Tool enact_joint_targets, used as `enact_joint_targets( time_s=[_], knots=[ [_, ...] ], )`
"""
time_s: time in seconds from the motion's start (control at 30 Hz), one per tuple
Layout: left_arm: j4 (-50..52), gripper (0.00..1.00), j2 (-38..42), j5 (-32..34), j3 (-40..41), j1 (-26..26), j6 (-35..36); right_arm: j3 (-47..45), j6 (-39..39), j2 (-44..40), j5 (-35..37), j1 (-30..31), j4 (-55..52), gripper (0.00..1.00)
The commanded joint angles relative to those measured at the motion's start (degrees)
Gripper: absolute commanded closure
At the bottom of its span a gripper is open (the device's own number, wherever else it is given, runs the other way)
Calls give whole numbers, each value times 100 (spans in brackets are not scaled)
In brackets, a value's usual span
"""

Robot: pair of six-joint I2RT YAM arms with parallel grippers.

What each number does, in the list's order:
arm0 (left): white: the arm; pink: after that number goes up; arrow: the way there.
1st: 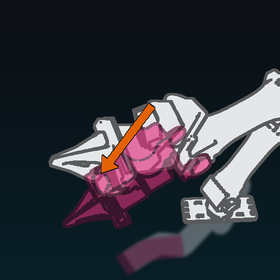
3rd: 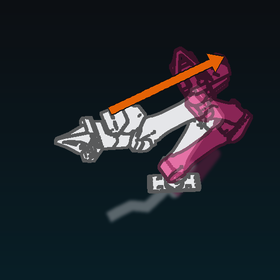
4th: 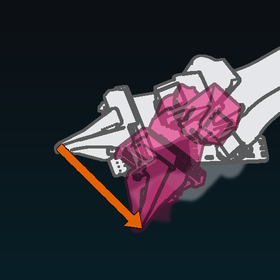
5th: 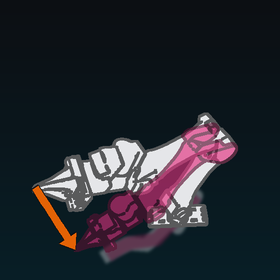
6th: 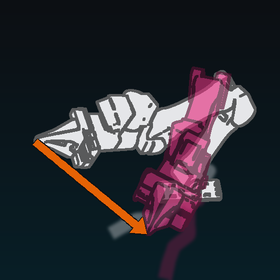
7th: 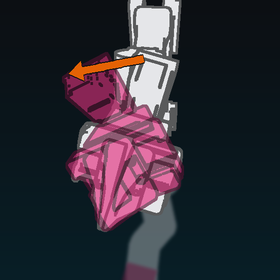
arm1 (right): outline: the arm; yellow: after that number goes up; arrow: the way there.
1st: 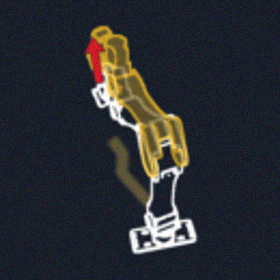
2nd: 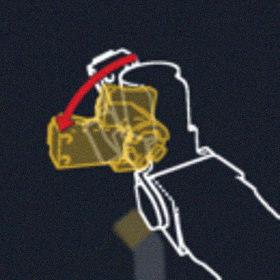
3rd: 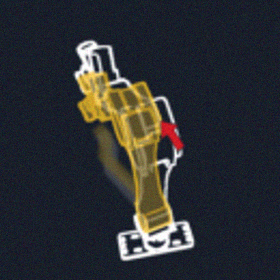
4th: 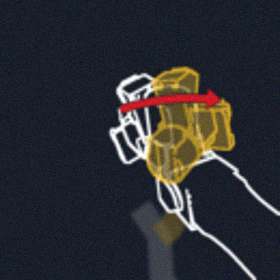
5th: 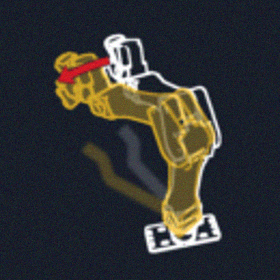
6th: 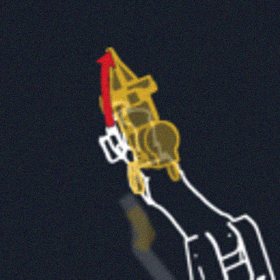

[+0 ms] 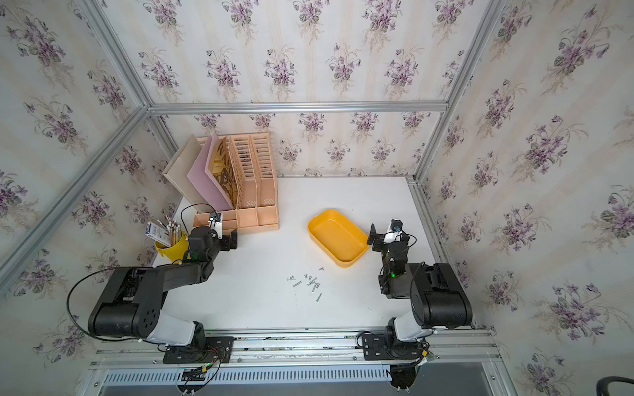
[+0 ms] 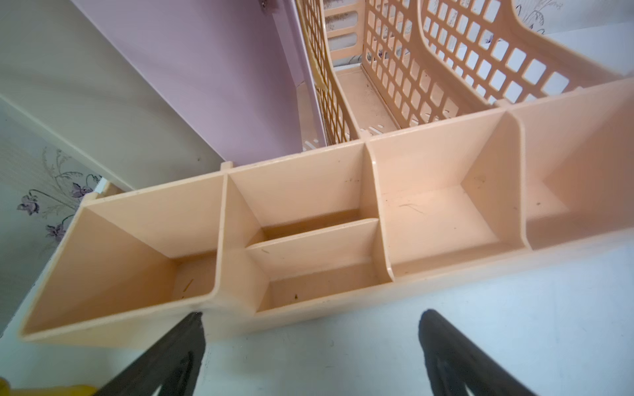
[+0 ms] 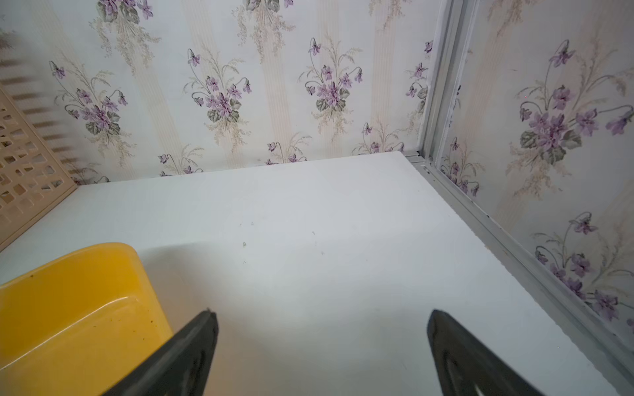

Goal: Put the screws on the desktop into the storage box
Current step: Adjust the storage box at the center of the board.

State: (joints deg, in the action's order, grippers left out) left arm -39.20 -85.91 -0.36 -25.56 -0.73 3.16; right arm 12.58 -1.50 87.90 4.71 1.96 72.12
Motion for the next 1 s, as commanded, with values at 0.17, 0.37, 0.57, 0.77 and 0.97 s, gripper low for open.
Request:
enact_joint_targets(
  time_s=[0.17,0.37,0.57,0.77,0.97],
  knots=[
    [-92,1,6,-43,-10,3,-8,48,88,9,-193,13,13,0],
    [-95,1,-3,-43,-10,3,-5,43,88,4,-191,11,3,0],
    [-97,1,3,-43,-3,2,-3,47,88,12,-199,15,7,0],
    [-97,1,3,-39,-6,1,-8,43,88,2,-199,11,11,0],
    [671,1,428,-312,-271,-38,179,12,-34,-1082,88,15,-828,0]
  ],
)
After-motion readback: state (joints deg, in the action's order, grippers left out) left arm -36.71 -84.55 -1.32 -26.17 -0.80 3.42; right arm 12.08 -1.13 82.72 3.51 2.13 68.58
